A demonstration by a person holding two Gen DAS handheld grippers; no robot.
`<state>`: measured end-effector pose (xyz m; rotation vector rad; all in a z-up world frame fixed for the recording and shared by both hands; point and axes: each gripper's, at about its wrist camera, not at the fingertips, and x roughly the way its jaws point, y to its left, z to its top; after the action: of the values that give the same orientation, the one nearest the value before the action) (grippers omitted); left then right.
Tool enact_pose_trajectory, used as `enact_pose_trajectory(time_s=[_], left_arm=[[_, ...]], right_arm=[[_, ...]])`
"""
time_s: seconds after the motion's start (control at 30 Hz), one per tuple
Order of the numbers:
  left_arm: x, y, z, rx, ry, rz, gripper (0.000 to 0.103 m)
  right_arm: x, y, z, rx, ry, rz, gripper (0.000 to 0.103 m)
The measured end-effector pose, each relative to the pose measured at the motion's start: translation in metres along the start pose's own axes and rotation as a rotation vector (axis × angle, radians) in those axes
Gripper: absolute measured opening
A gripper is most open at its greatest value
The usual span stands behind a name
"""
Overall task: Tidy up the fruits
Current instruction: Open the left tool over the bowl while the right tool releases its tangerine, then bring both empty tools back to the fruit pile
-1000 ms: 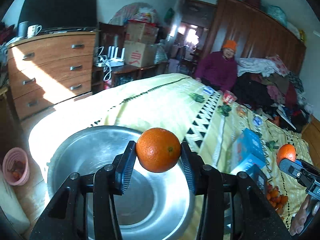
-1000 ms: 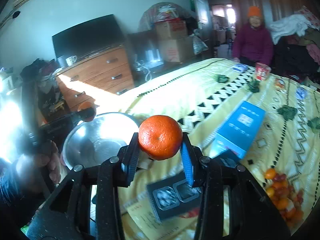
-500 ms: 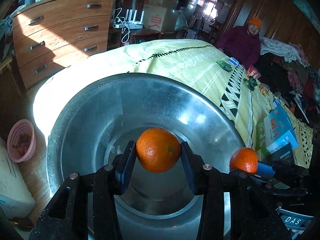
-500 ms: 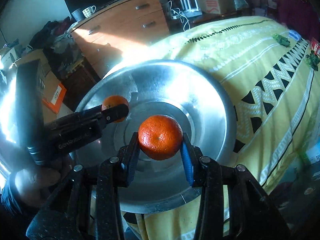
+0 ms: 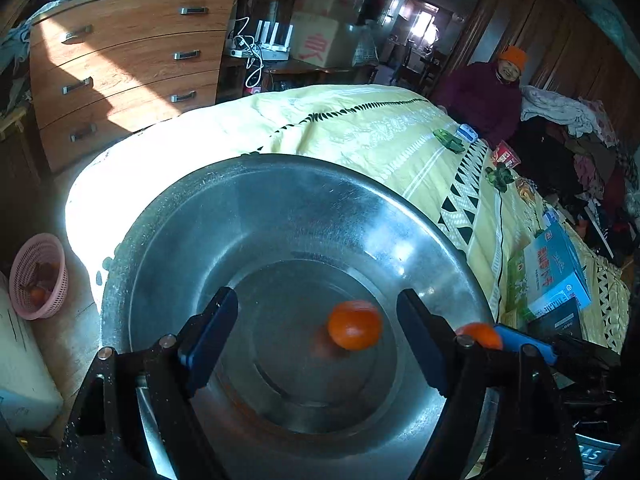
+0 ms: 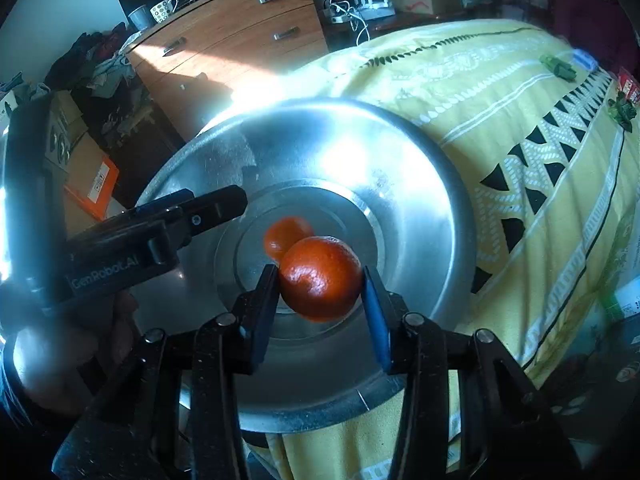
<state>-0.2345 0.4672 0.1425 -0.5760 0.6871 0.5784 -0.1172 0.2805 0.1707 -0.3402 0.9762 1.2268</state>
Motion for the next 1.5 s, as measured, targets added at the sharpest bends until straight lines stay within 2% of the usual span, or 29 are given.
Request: enact_pose_trajectory(time_s=[0.17,0.3,0.4,0.53,0.7,0.83,1.0,1.1,1.37,1.5], left_arm=[[-0.021,-0.011,-0.001,0.034,-0.064,-0.009,0.083],[-0.048,-0.023,-0.005,0.036,-0.132,-0.047,0.083],[-0.072,-0.038,-0.011,0.041,-0.199,-0.098,0.084],[-0.098,-0.068,-0.025,0.068,-0.271,-0.163,0.086],[-0.110,-0.116,-0.047,0.138,-0.242,-0.234,0.086],[-0.116,-0.158,-0.070,0.223,-0.199,-0.264,0.090],[-0.134,-0.204,-0.101,0.313,-0.167,-0.320,0.090],[-0.152,-0.228,-0.114,0.368,-0.171,-0.346,0.090],[-0.196,-0.272,-0.130,0.469,-0.218,-0.390,0.090],[-0.209,-0.289,-0.137,0.505,-0.242,-0.423,0.090]], right_arm=[[-0.065,0.017,-0.018,-0.053,-0.167,-0.005,0.043],[-0.120,0.023,-0.063,-0.068,-0.264,-0.021,0.044],[-0.145,0.017,-0.101,-0.047,-0.282,-0.063,0.049],[-0.165,-0.009,-0.153,0.036,-0.257,-0.132,0.049],[-0.185,-0.041,-0.203,0.184,-0.240,-0.199,0.049],[-0.208,-0.048,-0.230,0.230,-0.274,-0.237,0.049],[-0.243,-0.049,-0.257,0.269,-0.340,-0.275,0.051],[-0.260,-0.047,-0.270,0.281,-0.377,-0.302,0.056],[-0.296,-0.042,-0.298,0.281,-0.489,-0.338,0.057],[-0.316,-0.039,-0.310,0.290,-0.568,-0.382,0.057]])
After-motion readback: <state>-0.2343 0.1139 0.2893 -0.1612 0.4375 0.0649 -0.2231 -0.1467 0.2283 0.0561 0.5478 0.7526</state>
